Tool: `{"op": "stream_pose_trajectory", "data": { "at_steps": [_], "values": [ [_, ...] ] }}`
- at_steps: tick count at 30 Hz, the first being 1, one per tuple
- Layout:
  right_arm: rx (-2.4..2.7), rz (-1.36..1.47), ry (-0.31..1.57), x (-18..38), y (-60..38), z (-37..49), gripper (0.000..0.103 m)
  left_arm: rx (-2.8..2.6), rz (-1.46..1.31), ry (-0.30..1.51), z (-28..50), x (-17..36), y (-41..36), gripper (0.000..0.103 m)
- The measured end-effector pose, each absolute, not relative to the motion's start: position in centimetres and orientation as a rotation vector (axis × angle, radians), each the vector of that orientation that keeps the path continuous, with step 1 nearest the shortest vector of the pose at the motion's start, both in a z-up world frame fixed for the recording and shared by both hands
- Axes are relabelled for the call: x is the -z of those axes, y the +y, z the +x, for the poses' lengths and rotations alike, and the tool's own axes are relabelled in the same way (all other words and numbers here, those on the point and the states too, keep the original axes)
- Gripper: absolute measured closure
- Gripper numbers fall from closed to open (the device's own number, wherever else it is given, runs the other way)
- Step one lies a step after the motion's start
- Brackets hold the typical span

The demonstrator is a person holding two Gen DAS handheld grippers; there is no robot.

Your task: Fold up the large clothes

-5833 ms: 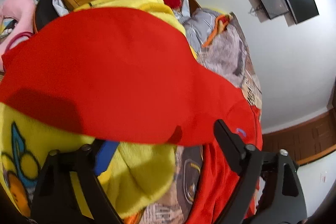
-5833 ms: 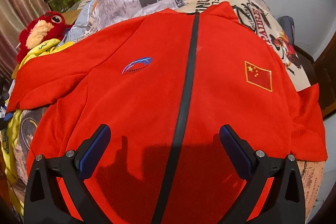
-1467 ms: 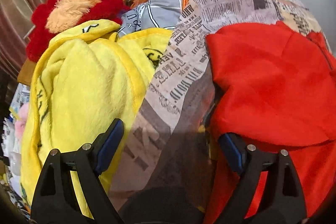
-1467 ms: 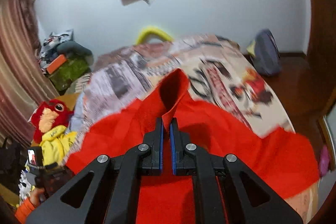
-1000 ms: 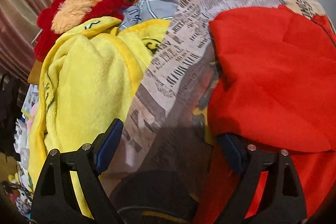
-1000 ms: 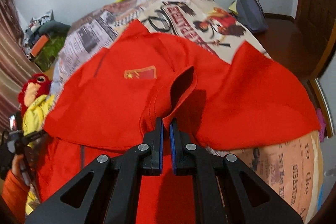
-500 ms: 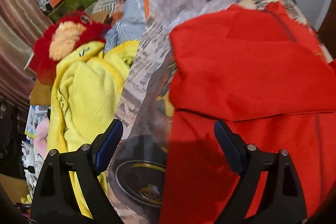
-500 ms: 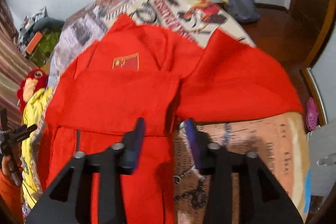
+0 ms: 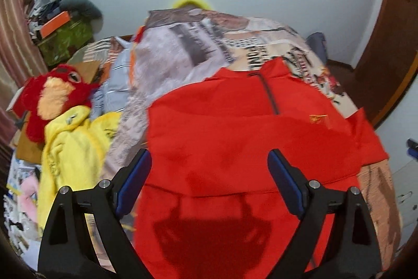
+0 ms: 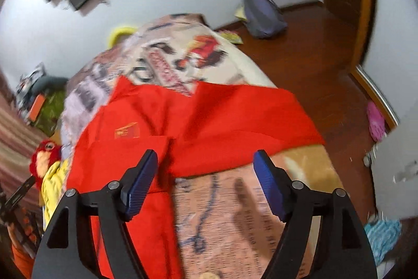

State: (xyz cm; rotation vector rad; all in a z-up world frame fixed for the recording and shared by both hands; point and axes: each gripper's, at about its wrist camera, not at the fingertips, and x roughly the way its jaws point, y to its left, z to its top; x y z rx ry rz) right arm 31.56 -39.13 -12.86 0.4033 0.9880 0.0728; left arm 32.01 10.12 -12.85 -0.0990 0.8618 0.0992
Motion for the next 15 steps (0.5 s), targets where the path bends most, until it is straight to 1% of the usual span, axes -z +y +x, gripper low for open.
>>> {"op": "stream_pose_trajectory", "data": {
  "at_steps": [3, 6, 9, 15],
  "values": [
    [-0.026, 0.473, 1.040, 15.7, -41.6, 32.5, 0.030, -0.077, -0.090, 0.878, 33.4, 14.2, 8.0, 0.011],
    [-0.001, 0.591, 1.106, 19.4, -44.0, 33.7, 0.030, -0.121, -0.015, 0.874, 34.5, 15.8, 6.2, 0.012],
    [0.015, 0.697, 1.137, 21.7, -45.6, 34.7, 0.030, -0.119, -0.005, 0.900, 35.5, 17.8, 5.5, 0.012],
    [0.081, 0.814, 1.059, 24.0, -47.2, 37.0, 0.028, -0.121, -0.056, 0.980, 37.0, 21.4, 5.9, 0.012]
  ]
}}
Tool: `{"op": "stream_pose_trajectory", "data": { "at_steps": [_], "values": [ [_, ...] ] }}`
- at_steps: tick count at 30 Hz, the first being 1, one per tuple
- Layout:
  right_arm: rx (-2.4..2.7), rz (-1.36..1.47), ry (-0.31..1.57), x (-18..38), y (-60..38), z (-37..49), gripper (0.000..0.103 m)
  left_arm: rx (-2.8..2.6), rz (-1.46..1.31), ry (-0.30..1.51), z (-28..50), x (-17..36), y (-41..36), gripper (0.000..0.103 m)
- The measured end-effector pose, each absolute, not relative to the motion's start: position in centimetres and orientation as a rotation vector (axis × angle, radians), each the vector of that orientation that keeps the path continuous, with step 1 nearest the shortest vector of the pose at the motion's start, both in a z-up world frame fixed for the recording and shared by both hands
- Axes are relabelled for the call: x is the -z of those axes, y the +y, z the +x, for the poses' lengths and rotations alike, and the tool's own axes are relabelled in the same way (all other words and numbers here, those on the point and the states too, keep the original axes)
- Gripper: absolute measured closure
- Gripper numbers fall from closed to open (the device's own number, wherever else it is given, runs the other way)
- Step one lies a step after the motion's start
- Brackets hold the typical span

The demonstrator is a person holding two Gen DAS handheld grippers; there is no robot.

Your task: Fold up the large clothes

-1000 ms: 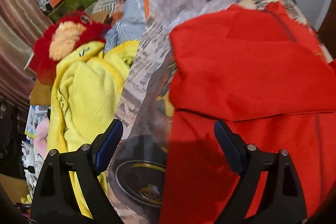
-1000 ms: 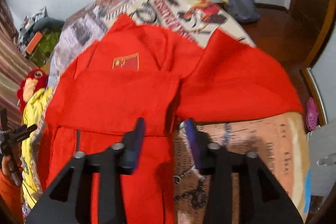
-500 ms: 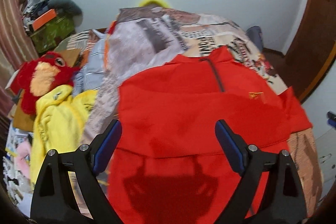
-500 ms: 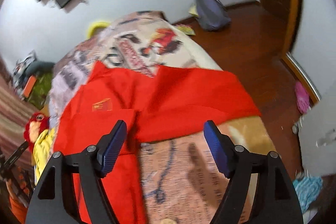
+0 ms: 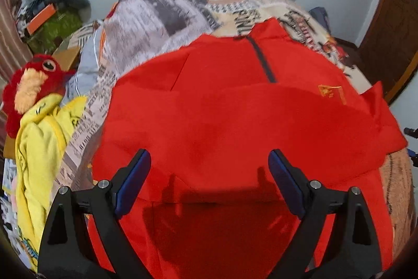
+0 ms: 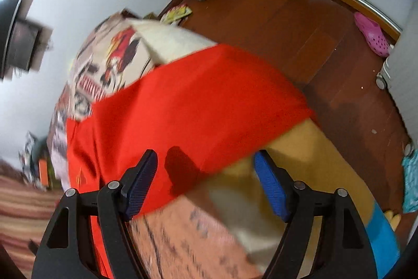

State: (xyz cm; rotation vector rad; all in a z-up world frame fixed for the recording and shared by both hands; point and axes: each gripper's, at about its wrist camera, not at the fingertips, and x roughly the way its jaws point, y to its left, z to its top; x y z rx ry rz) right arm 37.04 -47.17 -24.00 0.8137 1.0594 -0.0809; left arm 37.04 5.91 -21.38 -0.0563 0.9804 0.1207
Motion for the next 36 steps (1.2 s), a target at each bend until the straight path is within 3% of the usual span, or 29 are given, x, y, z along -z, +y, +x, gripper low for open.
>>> {"op": "stream_pose_trajectory", "data": {
  "at_steps": [4, 7, 8, 9, 11, 16, 27, 31, 36],
  "values": [
    [0.179, 0.787, 1.023, 24.3, -47.0, 38.6, 0.028, -0.128, -0.094, 1.019, 37.3, 23.3, 6.6, 0.012],
    [0.247, 0.715, 0.994, 24.0, -47.0, 39.5, 0.033, -0.136, -0.106, 1.032, 37.1, 24.0, 7.2, 0.012],
    [0.275, 0.658, 0.981, 23.5, -46.5, 39.8, 0.044, -0.139, -0.108, 1.036, 37.0, 24.2, 7.4, 0.012],
    [0.289, 0.620, 0.971, 23.3, -46.3, 40.2, 0.065, -0.141, -0.108, 1.038, 36.9, 24.2, 7.6, 0.012],
    [0.288, 0.561, 0.978, 22.6, -45.6, 40.8, 0.094, -0.144, -0.106, 1.034, 36.6, 24.1, 7.9, 0.012],
    [0.238, 0.497, 0.862, 18.7, -43.9, 39.9, 0.097, -0.148, -0.103, 1.007, 35.7, 23.1, 8.5, 0.012],
    [-0.132, 0.352, 0.611, 3.9, -33.5, 35.9, 0.097, -0.081, -0.090, 0.920, 32.3, 18.6, 8.7, 0.012],
    [-0.295, 0.265, 0.597, 2.6, -27.6, 35.0, 0.097, -0.057, -0.069, 0.894, 31.1, 17.3, 8.6, 0.011],
    [-0.443, 0.226, 0.719, 5.8, -20.5, 35.3, 0.097, -0.027, -0.051, 0.867, 29.2, 16.0, 9.2, 0.011]
  ]
}}
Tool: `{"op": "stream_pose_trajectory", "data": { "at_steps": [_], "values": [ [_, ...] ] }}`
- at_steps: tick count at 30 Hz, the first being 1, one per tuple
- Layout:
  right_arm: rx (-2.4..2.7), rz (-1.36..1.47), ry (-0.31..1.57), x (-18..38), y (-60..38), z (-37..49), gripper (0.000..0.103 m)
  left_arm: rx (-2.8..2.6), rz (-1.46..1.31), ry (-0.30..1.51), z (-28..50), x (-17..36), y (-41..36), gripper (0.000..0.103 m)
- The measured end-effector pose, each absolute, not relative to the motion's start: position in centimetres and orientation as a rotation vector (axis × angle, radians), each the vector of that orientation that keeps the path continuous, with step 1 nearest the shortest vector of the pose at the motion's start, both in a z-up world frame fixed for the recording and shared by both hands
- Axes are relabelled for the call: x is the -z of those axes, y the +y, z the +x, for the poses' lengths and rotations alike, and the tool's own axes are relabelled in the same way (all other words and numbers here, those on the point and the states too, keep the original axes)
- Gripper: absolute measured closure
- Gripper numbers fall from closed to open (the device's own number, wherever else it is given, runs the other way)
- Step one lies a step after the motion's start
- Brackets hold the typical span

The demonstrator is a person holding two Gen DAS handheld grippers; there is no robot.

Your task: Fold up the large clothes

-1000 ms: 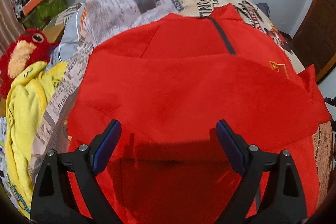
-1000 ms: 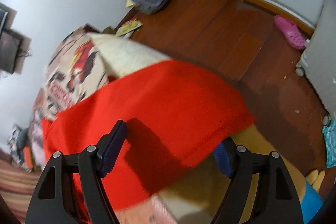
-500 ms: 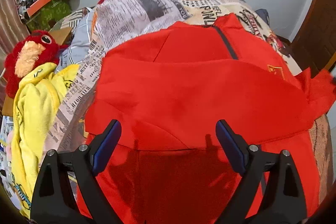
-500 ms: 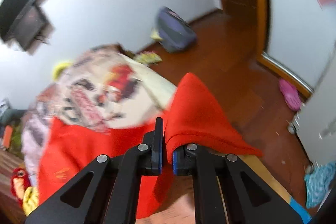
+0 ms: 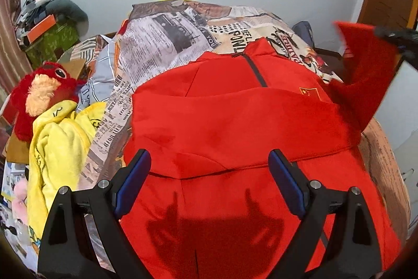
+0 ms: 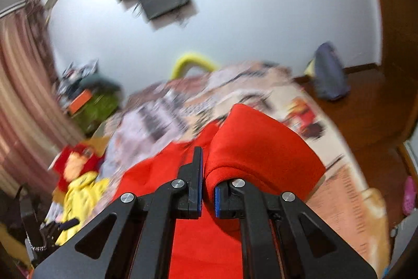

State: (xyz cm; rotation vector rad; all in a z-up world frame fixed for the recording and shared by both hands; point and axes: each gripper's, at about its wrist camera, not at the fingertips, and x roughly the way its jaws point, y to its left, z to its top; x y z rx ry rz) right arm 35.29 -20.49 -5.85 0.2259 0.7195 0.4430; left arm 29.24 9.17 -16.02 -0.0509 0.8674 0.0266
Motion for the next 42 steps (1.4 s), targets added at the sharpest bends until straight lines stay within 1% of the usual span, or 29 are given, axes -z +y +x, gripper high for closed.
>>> {"op": "stream_pose_trajectory", "data": {
  "at_steps": [5, 8, 10, 13, 14, 16, 18, 21, 26, 29, 30, 33, 38, 40, 41, 42],
  "values": [
    [-0.514, 0.172, 0.963, 12.9, -14.6, 36.0, 0.097, -0.035, -0.038, 0.876, 28.0, 16.1, 10.0, 0.011],
    [-0.531, 0.114, 1.078, 16.6, -12.3, 35.5, 0.096, -0.037, -0.044, 0.896, 27.5, 16.6, 10.5, 0.011],
    [-0.527, 0.075, 1.141, 18.0, -11.0, 35.3, 0.093, -0.032, -0.053, 0.916, 27.2, 17.1, 10.6, 0.012],
    [-0.514, 0.010, 1.222, 19.4, -10.3, 34.8, 0.093, -0.035, -0.049, 0.936, 27.3, 17.5, 10.3, 0.012],
    [-0.521, 0.008, 1.255, 19.8, -10.5, 34.8, 0.091, -0.034, -0.047, 0.939, 27.3, 17.5, 10.2, 0.012],
    [-0.549, 0.031, 1.299, 19.3, -10.9, 34.2, 0.083, -0.027, -0.045, 0.943, 27.5, 17.4, 9.6, 0.012],
    [-0.592, 0.077, 1.333, 18.8, -12.0, 34.0, 0.066, -0.015, -0.041, 0.943, 27.8, 17.0, 9.0, 0.012],
    [-0.611, 0.095, 1.283, 16.8, -14.6, 33.3, 0.064, 0.006, -0.016, 0.927, 28.6, 16.0, 7.3, 0.012],
    [-0.436, 0.017, 1.043, 12.4, -21.3, 31.3, 0.063, 0.066, 0.043, 0.899, 30.5, 14.1, 3.0, 0.011],
    [-0.340, 0.034, 0.939, 10.6, -25.9, 30.2, 0.051, 0.122, 0.073, 0.891, 32.3, 13.6, -0.4, 0.011],
    [-0.311, 0.043, 0.912, 10.3, -27.1, 29.9, 0.051, 0.147, 0.088, 0.892, 33.1, 13.7, -1.8, 0.010],
    [-0.219, 0.071, 0.863, 9.9, -31.1, 29.2, 0.051, 0.215, 0.136, 0.920, 35.6, 14.8, -6.0, 0.009],
    [-0.137, 0.130, 0.888, 11.7, -34.9, 29.3, 0.051, 0.304, 0.229, 1.000, 39.7, 19.0, -13.0, 0.009],
    [-0.126, 0.149, 0.915, 13.0, -35.4, 29.5, 0.051, 0.335, 0.258, 1.020, 40.8, 20.5, -15.0, 0.016],
    [-0.128, 0.154, 0.929, 13.3, -35.7, 29.6, 0.051, 0.357, 0.277, 1.035, 41.5, 21.6, -16.0, 0.029],
    [-0.134, 0.157, 0.943, 13.8, -35.8, 29.7, 0.051, 0.360, 0.299, 1.053, 42.2, 22.6, -16.9, 0.036]
  ]
}}
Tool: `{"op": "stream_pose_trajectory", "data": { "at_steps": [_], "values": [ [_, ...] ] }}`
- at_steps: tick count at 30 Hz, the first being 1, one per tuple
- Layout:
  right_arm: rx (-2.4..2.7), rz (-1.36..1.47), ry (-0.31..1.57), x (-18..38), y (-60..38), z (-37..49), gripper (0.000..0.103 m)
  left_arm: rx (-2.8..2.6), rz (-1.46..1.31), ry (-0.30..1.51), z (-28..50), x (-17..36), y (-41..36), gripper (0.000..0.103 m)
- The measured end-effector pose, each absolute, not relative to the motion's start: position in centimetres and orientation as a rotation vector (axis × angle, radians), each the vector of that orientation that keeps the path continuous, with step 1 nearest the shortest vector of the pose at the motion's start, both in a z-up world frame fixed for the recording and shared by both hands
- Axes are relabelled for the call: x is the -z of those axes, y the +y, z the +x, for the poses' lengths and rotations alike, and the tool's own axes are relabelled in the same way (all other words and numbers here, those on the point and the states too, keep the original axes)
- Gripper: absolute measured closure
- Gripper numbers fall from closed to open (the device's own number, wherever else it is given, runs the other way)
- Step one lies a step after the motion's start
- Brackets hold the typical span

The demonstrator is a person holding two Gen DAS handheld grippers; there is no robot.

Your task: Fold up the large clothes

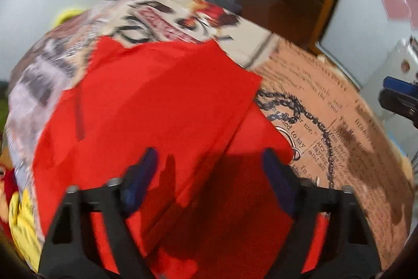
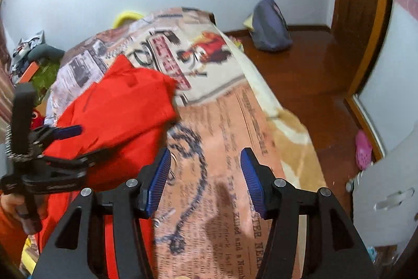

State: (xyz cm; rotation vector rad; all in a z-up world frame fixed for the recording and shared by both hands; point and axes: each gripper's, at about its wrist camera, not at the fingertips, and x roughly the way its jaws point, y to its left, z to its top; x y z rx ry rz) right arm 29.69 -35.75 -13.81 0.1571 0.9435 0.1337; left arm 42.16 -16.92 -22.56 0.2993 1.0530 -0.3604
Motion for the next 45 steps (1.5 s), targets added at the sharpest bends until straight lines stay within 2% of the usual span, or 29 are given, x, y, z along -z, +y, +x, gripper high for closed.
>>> {"op": "stream_pose_trajectory", "data": {
  "at_steps": [3, 5, 7, 8, 9, 10, 12, 17, 21, 28, 35, 45],
  "values": [
    [-0.148, 0.136, 0.959, 14.9, -35.7, 29.6, 0.051, 0.324, 0.344, 1.091, 44.0, 25.3, -18.3, 0.045],
    [-0.159, 0.133, 0.957, 15.2, -35.7, 29.6, 0.051, 0.307, 0.342, 1.071, 44.5, 25.8, -18.2, 0.047],
    [-0.158, 0.148, 0.958, 15.4, -35.8, 29.5, 0.051, 0.311, 0.283, 1.040, 44.4, 25.5, -17.7, 0.055],
    [-0.160, 0.157, 0.963, 15.5, -35.8, 29.4, 0.051, 0.311, 0.261, 1.037, 44.4, 25.3, -17.4, 0.068],
    [-0.169, 0.172, 0.963, 15.5, -35.7, 29.3, 0.051, 0.317, 0.239, 1.039, 44.5, 25.0, -17.0, 0.086],
    [-0.177, 0.185, 0.960, 15.4, -35.5, 29.4, 0.051, 0.335, 0.205, 1.045, 44.5, 24.6, -16.3, 0.093],
    [-0.182, 0.196, 0.954, 15.0, -35.0, 29.5, 0.051, 0.356, 0.105, 1.047, 44.7, 23.5, -14.6, 0.097],
    [-0.207, 0.182, 0.926, 13.6, -32.5, 30.2, 0.051, 0.338, -0.071, 0.920, 42.7, 18.5, -9.1, 0.098],
    [-0.251, 0.160, 0.924, 12.8, -29.1, 30.9, 0.051, 0.270, -0.079, 0.809, 40.1, 15.3, -4.5, 0.098],
    [-0.305, 0.053, 0.979, 14.4, -22.7, 33.3, 0.051, 0.144, -0.086, 0.726, 36.9, 13.4, 3.1, 0.098],
    [-0.263, 0.027, 1.194, 20.6, -19.7, 36.4, 0.051, 0.021, -0.110, 0.798, 34.2, 17.6, 9.8, 0.098],
    [-0.245, -0.108, 1.162, 21.3, -18.2, 35.0, 0.051, -0.048, -0.297, 1.043, 29.7, 27.7, 16.5, 0.098]
  ]
}}
